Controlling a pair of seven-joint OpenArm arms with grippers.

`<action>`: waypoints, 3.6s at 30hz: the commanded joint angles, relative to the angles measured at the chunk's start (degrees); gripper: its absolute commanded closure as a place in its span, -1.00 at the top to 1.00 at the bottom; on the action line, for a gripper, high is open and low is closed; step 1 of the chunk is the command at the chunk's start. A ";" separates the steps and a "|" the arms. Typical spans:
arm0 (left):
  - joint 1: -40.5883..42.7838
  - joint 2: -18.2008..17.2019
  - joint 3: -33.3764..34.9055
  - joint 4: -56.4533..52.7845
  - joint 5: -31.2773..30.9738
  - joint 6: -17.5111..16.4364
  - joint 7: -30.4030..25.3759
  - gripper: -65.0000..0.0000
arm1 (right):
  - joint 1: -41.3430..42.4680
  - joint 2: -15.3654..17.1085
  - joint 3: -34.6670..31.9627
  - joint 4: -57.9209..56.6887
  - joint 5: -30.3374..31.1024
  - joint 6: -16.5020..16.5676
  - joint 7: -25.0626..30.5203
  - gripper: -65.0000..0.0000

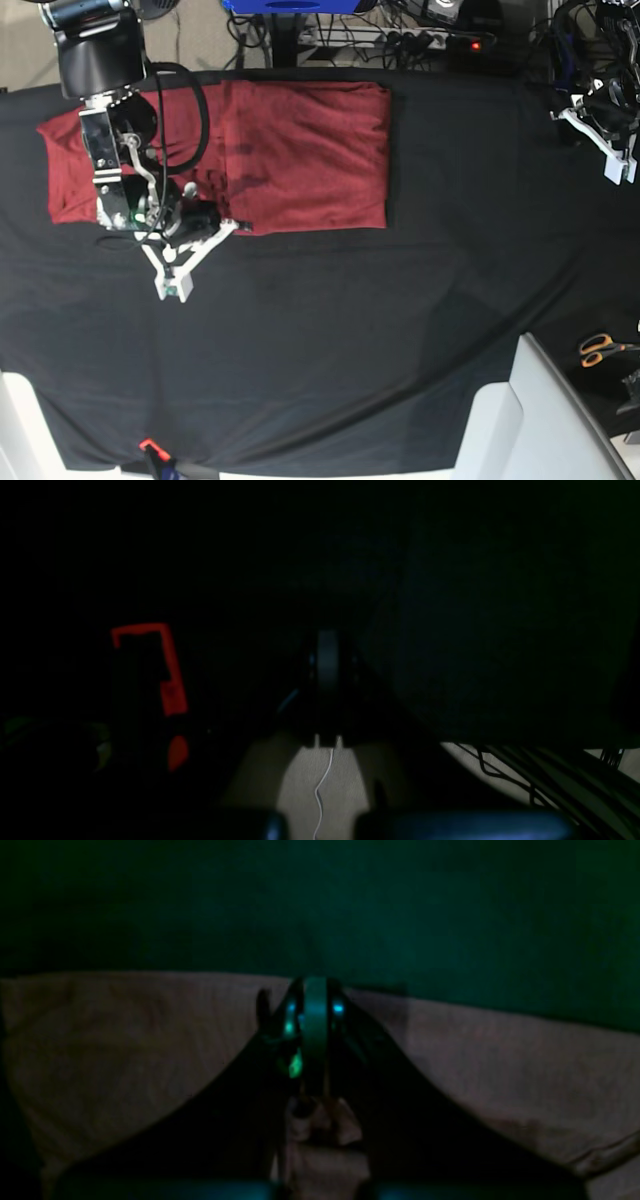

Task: Fold the T-shirt properly
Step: 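Drag the held edge with the right gripper across the shirt, then release the shirt and move the right gripper to the shirt's end, then grasp the shirt's end with the right gripper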

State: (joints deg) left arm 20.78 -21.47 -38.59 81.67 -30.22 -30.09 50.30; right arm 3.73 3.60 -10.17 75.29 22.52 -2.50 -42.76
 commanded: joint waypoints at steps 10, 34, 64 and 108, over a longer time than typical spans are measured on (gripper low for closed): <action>-0.16 -1.34 -0.49 0.75 -0.68 -0.38 -0.94 -1.00 | 0.98 -0.65 0.02 1.86 0.73 0.17 -1.32 -0.52; 0.19 -1.08 -0.05 0.84 -0.68 -0.38 -3.93 -1.00 | -5.62 17.11 64.99 -18.63 13.30 42.50 -13.46 0.81; 0.37 -0.99 0.04 0.75 -0.68 -0.38 -3.93 -1.00 | -8.08 7.96 52.59 -18.98 13.04 42.50 -19.79 0.78; 0.54 -0.99 0.04 -1.80 -0.60 -0.46 -4.02 -1.00 | 0.71 19.31 49.34 -27.68 16.90 42.50 -30.60 0.99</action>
State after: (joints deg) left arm 21.28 -21.26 -38.15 78.89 -30.20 -30.13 47.13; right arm 4.38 23.20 39.48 47.62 39.18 39.90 -71.75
